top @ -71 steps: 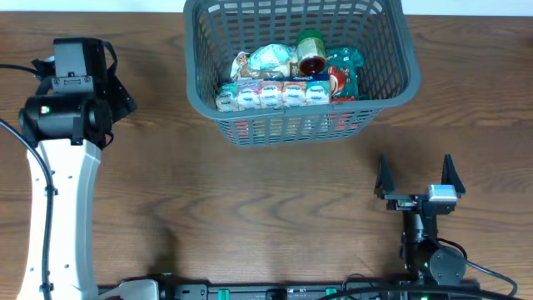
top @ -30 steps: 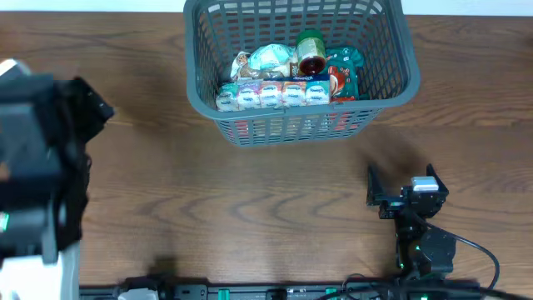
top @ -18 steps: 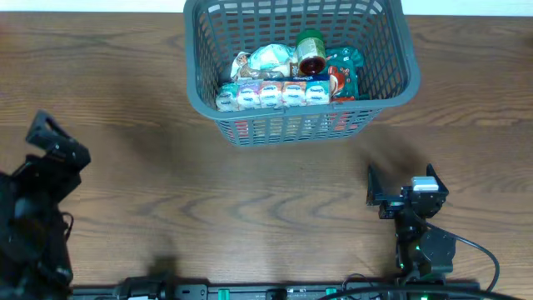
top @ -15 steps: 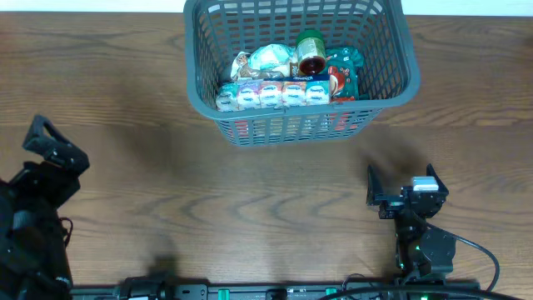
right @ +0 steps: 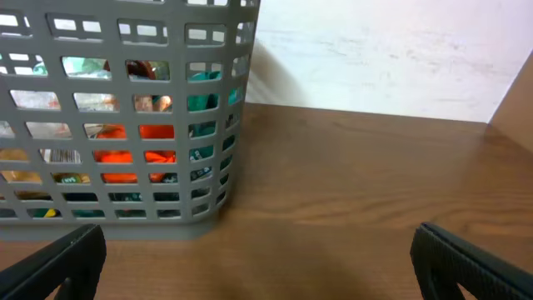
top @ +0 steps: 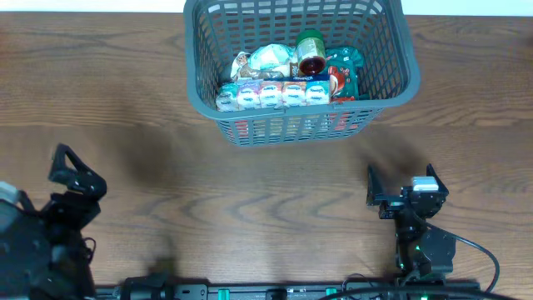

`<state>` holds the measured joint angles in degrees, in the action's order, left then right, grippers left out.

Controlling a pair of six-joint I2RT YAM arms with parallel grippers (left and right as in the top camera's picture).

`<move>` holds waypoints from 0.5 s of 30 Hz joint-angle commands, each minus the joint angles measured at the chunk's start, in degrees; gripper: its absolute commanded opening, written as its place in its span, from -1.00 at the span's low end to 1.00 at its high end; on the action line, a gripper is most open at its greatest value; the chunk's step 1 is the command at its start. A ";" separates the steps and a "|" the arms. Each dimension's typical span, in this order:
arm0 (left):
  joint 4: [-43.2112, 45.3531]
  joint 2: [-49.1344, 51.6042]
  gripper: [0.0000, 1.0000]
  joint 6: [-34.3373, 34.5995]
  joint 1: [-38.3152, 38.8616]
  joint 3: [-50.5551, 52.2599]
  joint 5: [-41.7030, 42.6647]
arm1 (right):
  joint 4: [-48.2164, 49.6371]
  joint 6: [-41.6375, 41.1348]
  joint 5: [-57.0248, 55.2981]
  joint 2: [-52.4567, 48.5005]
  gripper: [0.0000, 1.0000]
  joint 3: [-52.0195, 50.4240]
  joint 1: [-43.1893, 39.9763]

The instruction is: Pack container

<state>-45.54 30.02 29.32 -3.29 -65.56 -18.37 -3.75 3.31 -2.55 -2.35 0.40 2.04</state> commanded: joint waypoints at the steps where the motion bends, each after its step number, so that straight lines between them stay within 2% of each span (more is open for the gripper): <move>1: 2.56 -5.05 0.97 1.46 -0.24 6.32 -0.09 | -0.28 -0.90 -0.20 0.15 0.99 -0.09 -0.35; 9: 6.45 -14.86 0.97 1.42 -0.24 19.06 -0.09 | -0.31 -0.90 -0.22 0.15 0.98 -0.09 -0.35; 15: 6.62 -17.88 0.97 1.40 -0.24 26.32 0.44 | -0.31 -0.90 -0.20 0.15 0.99 -0.09 -0.35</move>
<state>-39.40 13.28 30.24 -3.29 -41.63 -18.28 -3.79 3.31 -2.55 -2.35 0.40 2.04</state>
